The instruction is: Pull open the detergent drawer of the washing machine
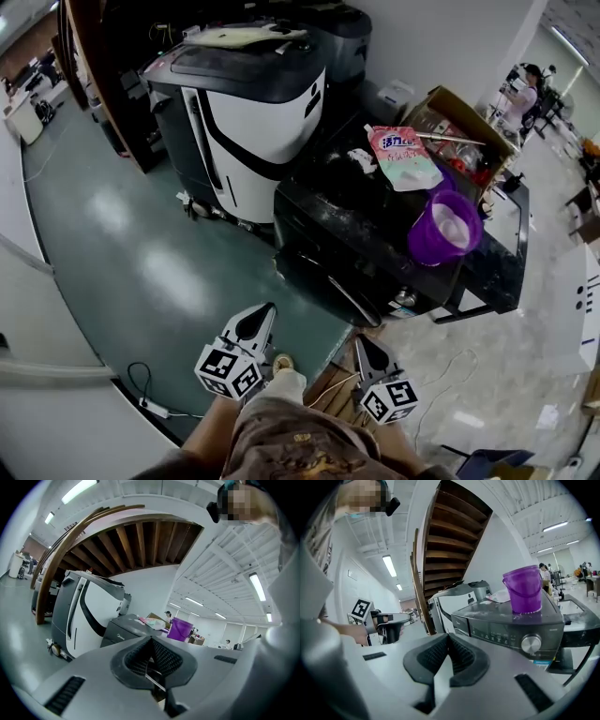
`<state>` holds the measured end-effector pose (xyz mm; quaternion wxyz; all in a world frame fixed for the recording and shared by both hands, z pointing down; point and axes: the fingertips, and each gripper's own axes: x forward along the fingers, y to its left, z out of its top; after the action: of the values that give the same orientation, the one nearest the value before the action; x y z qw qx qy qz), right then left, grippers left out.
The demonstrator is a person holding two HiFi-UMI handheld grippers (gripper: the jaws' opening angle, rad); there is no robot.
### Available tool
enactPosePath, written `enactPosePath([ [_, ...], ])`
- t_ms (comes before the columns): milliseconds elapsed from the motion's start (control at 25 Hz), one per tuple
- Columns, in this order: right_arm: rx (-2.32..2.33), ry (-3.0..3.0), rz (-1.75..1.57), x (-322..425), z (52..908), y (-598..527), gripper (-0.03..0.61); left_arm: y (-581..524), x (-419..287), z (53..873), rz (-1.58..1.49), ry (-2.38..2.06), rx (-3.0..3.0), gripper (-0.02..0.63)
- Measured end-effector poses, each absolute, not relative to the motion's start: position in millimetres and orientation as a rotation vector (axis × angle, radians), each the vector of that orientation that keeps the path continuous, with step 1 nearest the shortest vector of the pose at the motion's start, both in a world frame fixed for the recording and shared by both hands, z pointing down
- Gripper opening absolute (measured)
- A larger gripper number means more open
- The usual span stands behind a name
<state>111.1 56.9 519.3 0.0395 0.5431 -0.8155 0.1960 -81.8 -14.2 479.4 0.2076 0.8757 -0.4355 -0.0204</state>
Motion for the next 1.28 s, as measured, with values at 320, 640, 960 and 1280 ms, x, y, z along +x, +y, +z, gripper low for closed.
enactPosePath([
  [320,1.717,-2.479,0.566,101,474,15,0.002,-56,-77,438,-0.085,-1.113,2.487,0.021],
  [640,1.771,-2.461,0.555,106,461,0,0.002,-72,-68,426,-0.089,-1.05,2.515,0.021],
  [960,1.768,-2.486,0.544,108,451,-15,0.002,-80,-60,417,-0.1,-1.029,2.514,0.021],
  [1280,1.743,-2.532,0.518,114,446,-35,0.002,-88,-47,409,-0.107,-1.024,2.531,0.023],
])
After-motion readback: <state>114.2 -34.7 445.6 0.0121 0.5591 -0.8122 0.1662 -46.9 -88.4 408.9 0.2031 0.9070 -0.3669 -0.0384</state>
